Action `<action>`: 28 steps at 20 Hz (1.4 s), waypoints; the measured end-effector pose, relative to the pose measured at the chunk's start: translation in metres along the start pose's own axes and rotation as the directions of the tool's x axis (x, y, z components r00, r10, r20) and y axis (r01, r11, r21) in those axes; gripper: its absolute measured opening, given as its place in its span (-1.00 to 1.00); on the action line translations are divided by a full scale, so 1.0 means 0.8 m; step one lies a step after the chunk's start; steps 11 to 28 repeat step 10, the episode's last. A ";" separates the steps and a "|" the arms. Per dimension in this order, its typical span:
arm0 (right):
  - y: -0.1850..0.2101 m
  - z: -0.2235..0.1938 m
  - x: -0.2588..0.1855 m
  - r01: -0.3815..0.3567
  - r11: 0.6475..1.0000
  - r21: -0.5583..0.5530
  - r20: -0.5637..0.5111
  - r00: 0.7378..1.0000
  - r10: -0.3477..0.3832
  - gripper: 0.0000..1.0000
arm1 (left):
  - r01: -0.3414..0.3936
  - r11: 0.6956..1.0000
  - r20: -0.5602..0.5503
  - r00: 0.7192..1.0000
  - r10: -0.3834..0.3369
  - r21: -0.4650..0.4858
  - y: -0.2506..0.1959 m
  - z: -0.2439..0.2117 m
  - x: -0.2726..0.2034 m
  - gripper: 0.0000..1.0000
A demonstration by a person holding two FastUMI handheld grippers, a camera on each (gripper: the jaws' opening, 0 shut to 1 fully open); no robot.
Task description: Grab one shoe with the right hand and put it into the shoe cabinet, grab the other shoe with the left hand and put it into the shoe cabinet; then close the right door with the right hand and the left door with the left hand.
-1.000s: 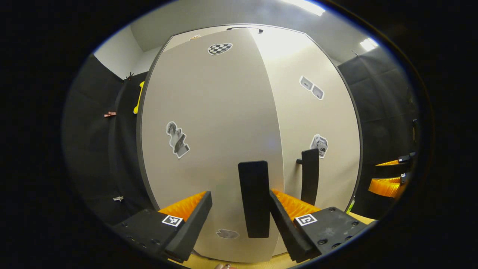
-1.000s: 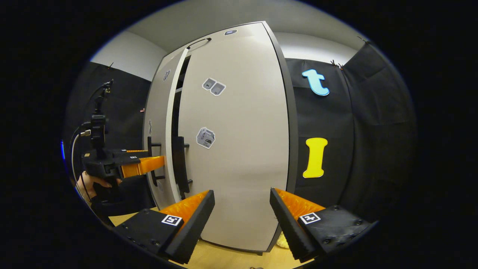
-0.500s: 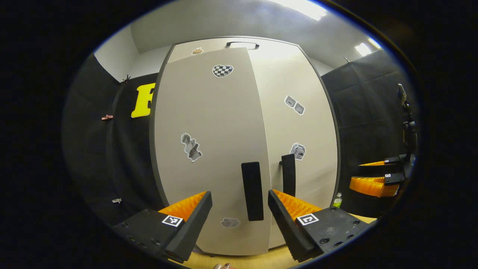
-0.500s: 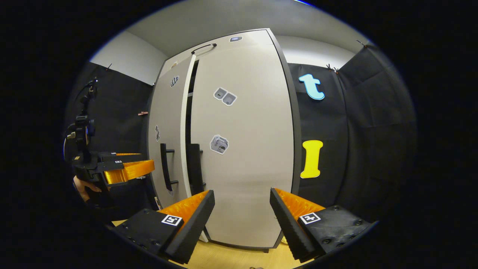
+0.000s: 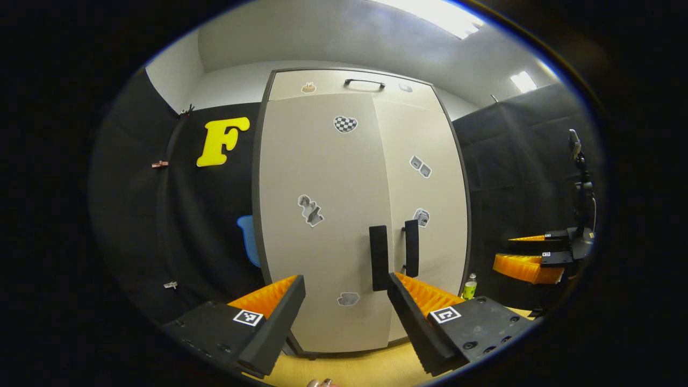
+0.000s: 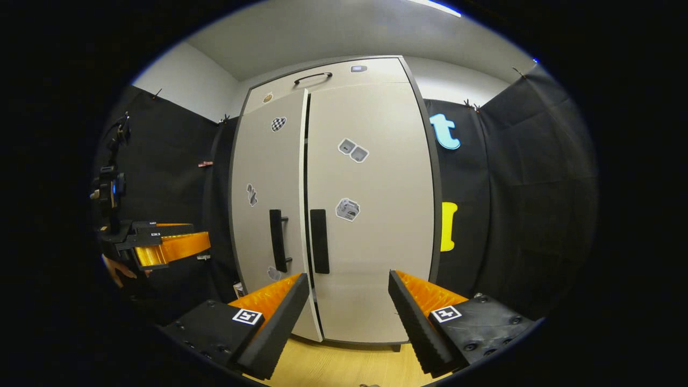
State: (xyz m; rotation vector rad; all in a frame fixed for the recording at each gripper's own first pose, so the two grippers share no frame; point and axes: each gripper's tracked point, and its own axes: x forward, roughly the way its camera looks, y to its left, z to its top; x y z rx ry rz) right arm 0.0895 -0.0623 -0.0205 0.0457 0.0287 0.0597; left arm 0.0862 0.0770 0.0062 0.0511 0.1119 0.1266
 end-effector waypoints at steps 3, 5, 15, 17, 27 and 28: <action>0.007 0.003 -0.019 0.011 1.000 -0.012 0.002 1.000 -0.011 0.96 | 0.010 1.000 0.005 1.000 -0.010 -0.011 0.002 0.002 -0.015 0.94; 0.010 0.007 -0.030 0.014 1.000 -0.020 0.006 1.000 -0.013 0.95 | 0.020 1.000 0.006 1.000 -0.020 -0.020 -0.001 0.001 -0.021 0.94; 0.016 0.010 -0.044 0.016 1.000 -0.021 0.006 1.000 -0.015 0.96 | 0.031 0.999 0.006 0.999 -0.031 -0.023 -0.004 0.001 -0.040 0.94; 0.016 0.010 -0.044 0.016 1.000 -0.021 0.006 1.000 -0.015 0.96 | 0.031 0.999 0.006 0.999 -0.031 -0.023 -0.004 0.001 -0.040 0.94; 0.016 0.010 -0.044 0.016 1.000 -0.021 0.006 1.000 -0.015 0.96 | 0.031 0.999 0.006 0.999 -0.031 -0.023 -0.004 0.001 -0.040 0.94; 0.016 0.010 -0.044 0.016 1.000 -0.021 0.006 1.000 -0.015 0.96 | 0.031 0.999 0.006 0.999 -0.031 -0.023 -0.004 0.001 -0.040 0.94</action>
